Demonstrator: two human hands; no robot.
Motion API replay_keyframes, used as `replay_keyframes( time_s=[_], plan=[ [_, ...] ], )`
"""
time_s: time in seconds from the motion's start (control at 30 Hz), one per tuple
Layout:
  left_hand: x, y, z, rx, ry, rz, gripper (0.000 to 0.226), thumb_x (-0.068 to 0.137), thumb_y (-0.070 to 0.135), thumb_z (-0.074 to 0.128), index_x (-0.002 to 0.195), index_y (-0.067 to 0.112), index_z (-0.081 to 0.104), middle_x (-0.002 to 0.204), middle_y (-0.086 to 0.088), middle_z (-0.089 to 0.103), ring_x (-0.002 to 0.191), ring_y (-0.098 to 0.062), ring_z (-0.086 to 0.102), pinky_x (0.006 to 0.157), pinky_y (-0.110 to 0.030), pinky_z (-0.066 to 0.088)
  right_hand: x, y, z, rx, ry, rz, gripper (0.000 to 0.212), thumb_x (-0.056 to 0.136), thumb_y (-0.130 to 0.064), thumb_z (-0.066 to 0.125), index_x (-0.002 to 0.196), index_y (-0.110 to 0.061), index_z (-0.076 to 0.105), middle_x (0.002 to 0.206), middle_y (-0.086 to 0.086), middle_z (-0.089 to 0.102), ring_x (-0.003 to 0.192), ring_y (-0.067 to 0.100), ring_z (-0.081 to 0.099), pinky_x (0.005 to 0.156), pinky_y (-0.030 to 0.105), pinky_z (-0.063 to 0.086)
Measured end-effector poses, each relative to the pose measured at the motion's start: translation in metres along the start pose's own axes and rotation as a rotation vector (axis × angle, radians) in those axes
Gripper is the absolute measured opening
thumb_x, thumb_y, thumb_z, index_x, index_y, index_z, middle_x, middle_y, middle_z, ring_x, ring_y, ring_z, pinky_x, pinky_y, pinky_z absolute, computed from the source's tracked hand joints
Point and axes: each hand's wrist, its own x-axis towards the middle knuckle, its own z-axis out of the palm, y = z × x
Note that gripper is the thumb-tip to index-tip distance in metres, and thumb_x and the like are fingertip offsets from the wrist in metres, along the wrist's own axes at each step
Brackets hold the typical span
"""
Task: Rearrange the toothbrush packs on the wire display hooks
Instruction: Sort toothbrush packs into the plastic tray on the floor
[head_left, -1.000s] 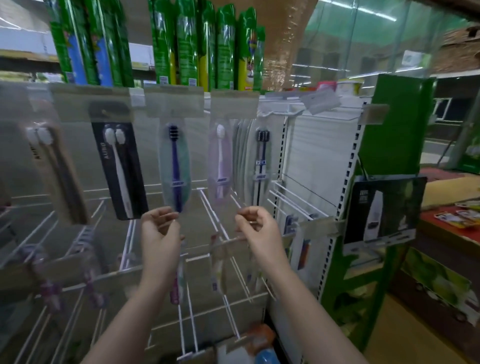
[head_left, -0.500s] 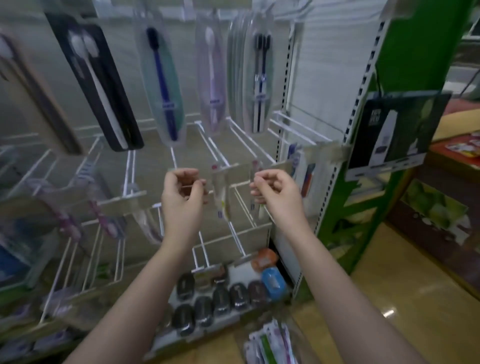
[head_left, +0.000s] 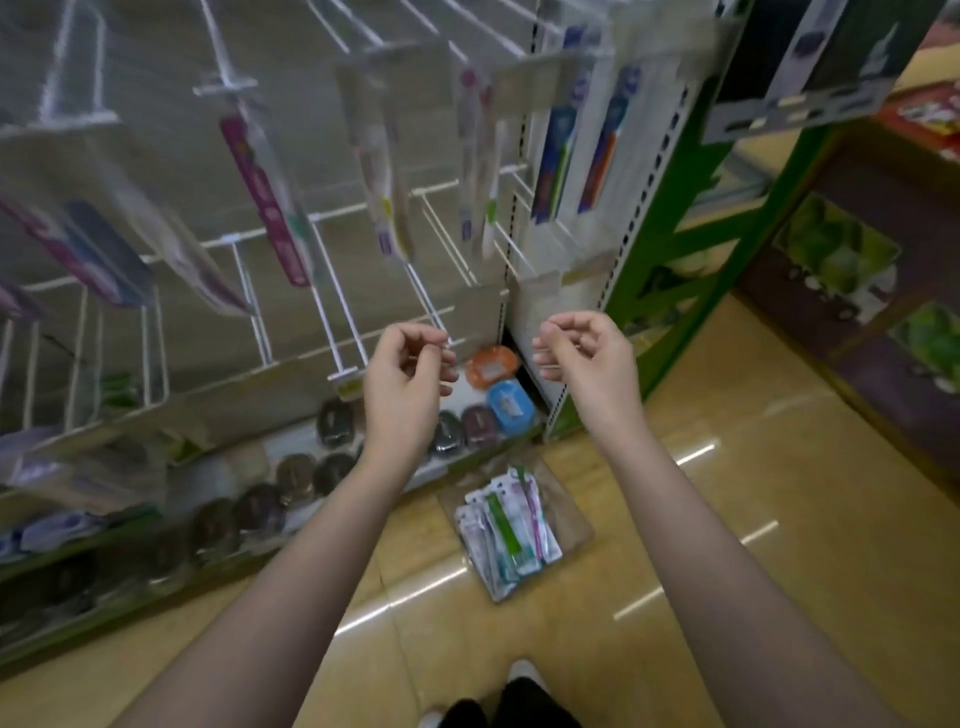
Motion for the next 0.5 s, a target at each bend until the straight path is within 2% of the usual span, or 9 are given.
replay_keyframes(
  time_s=[0.07, 0.17, 0.33, 0.5],
  plan=[
    [-0.001, -0.025, 0.010, 0.006, -0.006, -0.038, 0.022, 0.094, -0.002, 0.043, 0.085, 0.015, 0.055, 0.074, -0.003, 0.059, 0.060, -0.014, 0.056, 0.059, -0.026, 0.049, 0.002, 0.025, -0.006, -0.029, 0.011, 0.009, 0.009, 0.091, -0.008, 0.058, 0.086, -0.014, 0.055, 0.075, 0.002, 0.065, 0.057, 0.000, 0.062, 0.060, 0.017, 0.053],
    [-0.002, -0.068, 0.026, 0.023, -0.031, -0.058, 0.025, 0.093, -0.002, 0.044, 0.083, 0.018, 0.055, 0.074, -0.004, 0.061, 0.060, -0.012, 0.058, 0.062, -0.030, 0.049, 0.007, 0.067, -0.015, -0.039, 0.027, 0.044, 0.004, 0.091, -0.006, 0.058, 0.091, -0.006, 0.054, 0.073, 0.001, 0.064, 0.055, -0.001, 0.061, 0.057, 0.017, 0.051],
    [0.000, -0.154, 0.057, 0.034, -0.067, -0.149, 0.018, 0.093, -0.003, 0.043, 0.087, 0.010, 0.055, 0.071, -0.004, 0.061, 0.053, -0.007, 0.056, 0.055, -0.020, 0.048, 0.015, 0.157, -0.028, -0.074, 0.031, 0.129, 0.005, 0.092, -0.011, 0.058, 0.095, -0.007, 0.055, 0.075, 0.002, 0.066, 0.060, 0.002, 0.062, 0.063, 0.024, 0.054],
    [0.006, -0.244, 0.078, 0.082, -0.141, -0.249, 0.023, 0.093, -0.002, 0.043, 0.084, 0.016, 0.056, 0.074, -0.004, 0.061, 0.062, -0.015, 0.058, 0.057, -0.022, 0.050, 0.026, 0.255, -0.031, -0.124, -0.001, 0.211, 0.003, 0.094, -0.016, 0.055, 0.095, -0.013, 0.055, 0.079, 0.000, 0.066, 0.061, -0.001, 0.062, 0.060, 0.016, 0.052]
  ],
)
